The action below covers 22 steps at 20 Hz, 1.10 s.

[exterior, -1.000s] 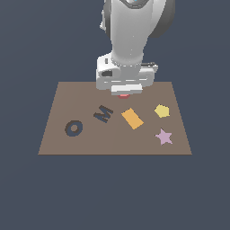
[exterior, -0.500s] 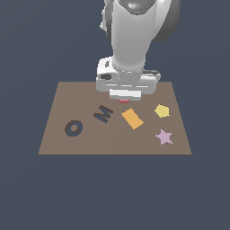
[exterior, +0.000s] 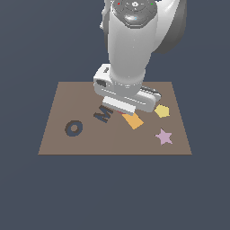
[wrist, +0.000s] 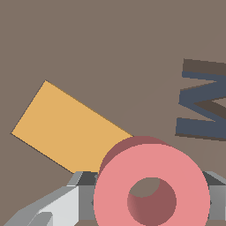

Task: Insert a designated object into the corresponding slot on a board.

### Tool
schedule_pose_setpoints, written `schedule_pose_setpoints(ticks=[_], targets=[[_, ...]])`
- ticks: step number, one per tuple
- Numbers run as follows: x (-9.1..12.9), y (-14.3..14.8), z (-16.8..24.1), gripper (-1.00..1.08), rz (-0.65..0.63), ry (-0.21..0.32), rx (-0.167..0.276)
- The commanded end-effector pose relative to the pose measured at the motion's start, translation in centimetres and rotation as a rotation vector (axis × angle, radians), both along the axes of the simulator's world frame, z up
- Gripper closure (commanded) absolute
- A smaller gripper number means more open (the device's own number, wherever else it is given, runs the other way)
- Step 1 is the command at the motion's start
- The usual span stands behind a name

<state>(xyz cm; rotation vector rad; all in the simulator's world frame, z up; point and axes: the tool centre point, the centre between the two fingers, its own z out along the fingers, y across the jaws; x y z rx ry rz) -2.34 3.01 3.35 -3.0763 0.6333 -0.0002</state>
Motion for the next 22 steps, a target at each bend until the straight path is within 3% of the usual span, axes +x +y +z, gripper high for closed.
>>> schedule_pose_setpoints(ticks=[1, 13, 22], targets=[[1.5, -0.5, 0.1, 1.08, -0.111, -0.001, 0.0], [7.5, -5.8, 0.4, 1.08, -0.691, -0.001, 0.001], [9.3, -11.2, 0.6, 1.08, -1.092, 0.0, 0.001]])
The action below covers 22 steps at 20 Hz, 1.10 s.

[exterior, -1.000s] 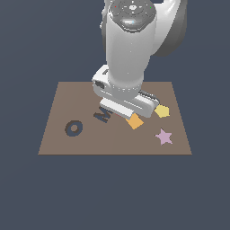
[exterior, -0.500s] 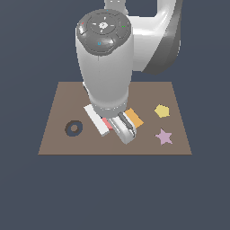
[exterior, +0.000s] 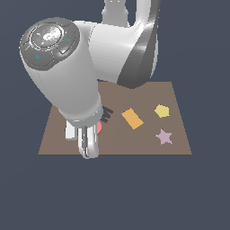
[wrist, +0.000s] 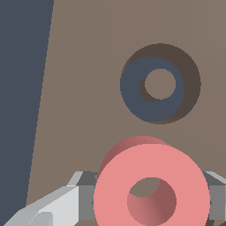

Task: Insert a designated object into the corresponding slot on a board.

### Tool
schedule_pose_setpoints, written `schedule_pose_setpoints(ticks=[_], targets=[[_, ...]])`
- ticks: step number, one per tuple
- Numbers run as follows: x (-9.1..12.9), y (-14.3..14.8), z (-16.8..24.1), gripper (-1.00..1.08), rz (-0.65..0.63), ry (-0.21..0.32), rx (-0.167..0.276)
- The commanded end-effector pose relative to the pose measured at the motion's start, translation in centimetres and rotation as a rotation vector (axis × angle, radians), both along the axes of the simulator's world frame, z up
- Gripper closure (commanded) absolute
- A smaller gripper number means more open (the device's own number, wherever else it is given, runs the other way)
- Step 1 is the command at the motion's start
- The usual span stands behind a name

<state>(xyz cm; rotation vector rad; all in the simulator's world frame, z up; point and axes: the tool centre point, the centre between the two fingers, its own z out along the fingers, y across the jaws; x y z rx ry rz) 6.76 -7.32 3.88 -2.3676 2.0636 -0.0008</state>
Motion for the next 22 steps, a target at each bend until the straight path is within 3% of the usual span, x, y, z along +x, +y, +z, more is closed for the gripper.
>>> schedule_pose_setpoints(ticks=[1, 12, 22], targets=[[0.3, -1.4, 0.1, 1.08, -0.102, 0.0, 0.0], [-0.2, -5.7, 0.2, 1.08, -0.405, 0.001, 0.0], [-0.6, -6.9, 0.2, 1.08, -0.493, 0.001, 0.0]])
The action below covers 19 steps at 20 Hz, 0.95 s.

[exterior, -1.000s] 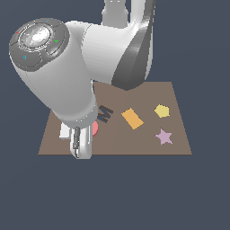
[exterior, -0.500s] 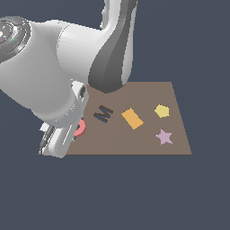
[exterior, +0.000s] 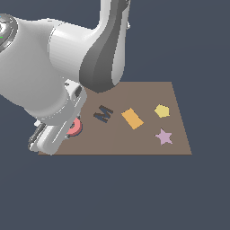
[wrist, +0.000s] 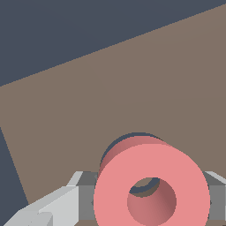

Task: Insert a designated object into the corresponding slot on a board.

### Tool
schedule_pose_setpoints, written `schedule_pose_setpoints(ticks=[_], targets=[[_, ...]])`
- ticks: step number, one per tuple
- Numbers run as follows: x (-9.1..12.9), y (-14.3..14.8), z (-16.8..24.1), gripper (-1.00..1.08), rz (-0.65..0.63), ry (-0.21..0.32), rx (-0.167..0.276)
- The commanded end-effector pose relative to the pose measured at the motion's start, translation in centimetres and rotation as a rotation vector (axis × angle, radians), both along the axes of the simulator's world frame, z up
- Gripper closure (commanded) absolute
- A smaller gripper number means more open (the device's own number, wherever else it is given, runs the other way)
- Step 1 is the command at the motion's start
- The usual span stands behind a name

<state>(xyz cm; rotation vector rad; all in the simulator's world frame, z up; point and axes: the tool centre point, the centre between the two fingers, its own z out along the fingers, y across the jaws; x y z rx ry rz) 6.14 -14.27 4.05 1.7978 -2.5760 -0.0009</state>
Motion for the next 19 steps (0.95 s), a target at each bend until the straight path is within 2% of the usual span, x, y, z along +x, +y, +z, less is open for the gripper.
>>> schedule_pose_setpoints(ticks=[1, 9, 10, 19], targets=[[0.0, 0.0, 0.0, 1.08, -0.003, 0.0, 0.0], [0.0, 0.0, -1.0, 1.08, -0.002, 0.0, 0.0], [0.0, 0.0, -1.0, -0.92, -0.002, 0.0, 0.0], [0.0, 0.0, -1.0, -0.92, -0.002, 0.0, 0.0]])
